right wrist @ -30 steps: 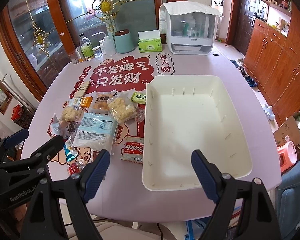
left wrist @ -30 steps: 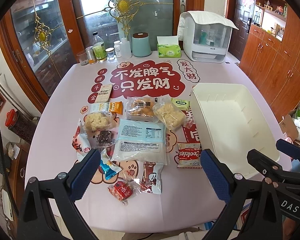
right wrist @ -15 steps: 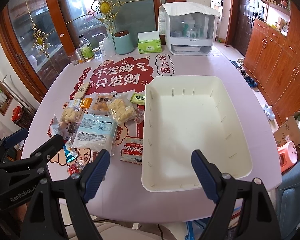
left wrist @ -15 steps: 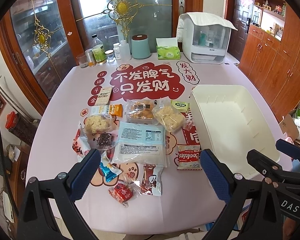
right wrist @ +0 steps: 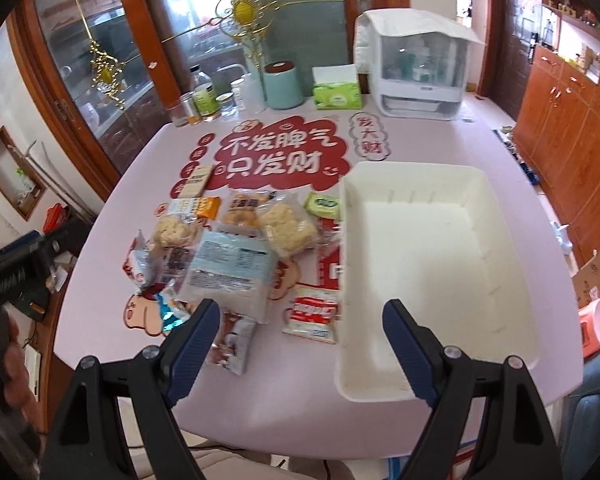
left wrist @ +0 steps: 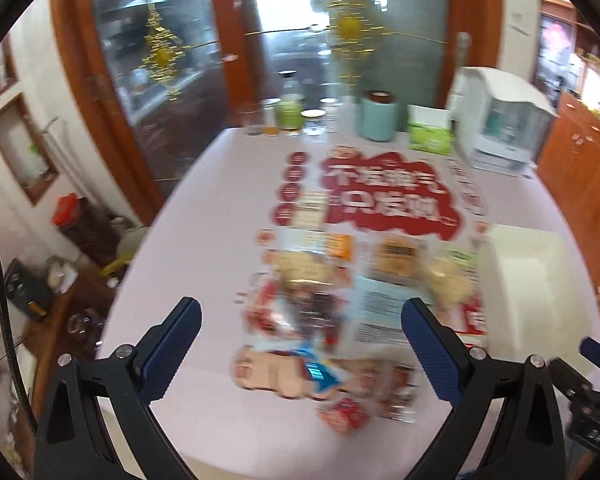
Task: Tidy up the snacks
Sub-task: 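Grasp the red bread bag with the left gripper while the right grasps the brown-white wrapped bar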
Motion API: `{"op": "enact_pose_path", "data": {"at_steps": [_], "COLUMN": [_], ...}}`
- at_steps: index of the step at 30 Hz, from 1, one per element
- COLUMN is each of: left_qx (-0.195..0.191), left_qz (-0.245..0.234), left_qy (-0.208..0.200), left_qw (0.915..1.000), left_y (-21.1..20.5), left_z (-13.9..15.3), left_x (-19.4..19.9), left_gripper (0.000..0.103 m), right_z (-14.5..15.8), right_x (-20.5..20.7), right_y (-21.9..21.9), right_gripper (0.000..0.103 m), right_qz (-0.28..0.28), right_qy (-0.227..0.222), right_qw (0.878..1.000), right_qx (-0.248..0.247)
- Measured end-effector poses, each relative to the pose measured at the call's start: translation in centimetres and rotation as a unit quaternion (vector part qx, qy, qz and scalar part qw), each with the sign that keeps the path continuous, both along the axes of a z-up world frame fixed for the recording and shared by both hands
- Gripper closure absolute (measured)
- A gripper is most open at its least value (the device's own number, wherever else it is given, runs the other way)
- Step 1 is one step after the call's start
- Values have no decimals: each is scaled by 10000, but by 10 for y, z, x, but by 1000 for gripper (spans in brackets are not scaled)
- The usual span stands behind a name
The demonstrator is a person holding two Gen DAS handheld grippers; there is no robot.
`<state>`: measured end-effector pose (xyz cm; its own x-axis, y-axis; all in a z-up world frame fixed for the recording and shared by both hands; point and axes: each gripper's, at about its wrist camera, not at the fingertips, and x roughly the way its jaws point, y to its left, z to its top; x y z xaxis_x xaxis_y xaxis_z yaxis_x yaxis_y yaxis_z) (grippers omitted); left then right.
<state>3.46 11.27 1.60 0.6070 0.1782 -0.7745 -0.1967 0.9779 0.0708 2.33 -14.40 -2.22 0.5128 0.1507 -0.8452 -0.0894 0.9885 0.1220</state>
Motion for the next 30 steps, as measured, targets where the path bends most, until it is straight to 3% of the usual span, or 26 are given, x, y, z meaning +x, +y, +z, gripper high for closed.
{"op": "enact_pose_path", "data": {"at_steps": [4, 11, 19, 24, 30], "left_qx": [114, 345, -387, -847, -970], "left_qz": [89, -446, -818, -602, -364], "left_qy": [177, 740, 1489, 1946, 2356], "left_qw": [9997, 9957, 9847, 9754, 9663], "left_y": [37, 62, 70, 76, 81], "left_z": [-7, -46, -121, -177, -222], "left_x": [10, 36, 83, 117, 135], "left_gripper": [3, 3, 3, 3, 3], "right_z": [-6, -30, -101, -154, -183], "right_x": [8, 28, 37, 35, 36], "right_y": [20, 51, 75, 86, 89], "right_gripper": [19, 19, 19, 20, 28], "right_qz": [102, 90, 135, -24, -436], "right_qy": [96, 350, 1021, 1502, 1635], "right_qw": [9999, 9989, 9946, 9887, 9856], "right_qx": [94, 295, 158, 24, 32]}}
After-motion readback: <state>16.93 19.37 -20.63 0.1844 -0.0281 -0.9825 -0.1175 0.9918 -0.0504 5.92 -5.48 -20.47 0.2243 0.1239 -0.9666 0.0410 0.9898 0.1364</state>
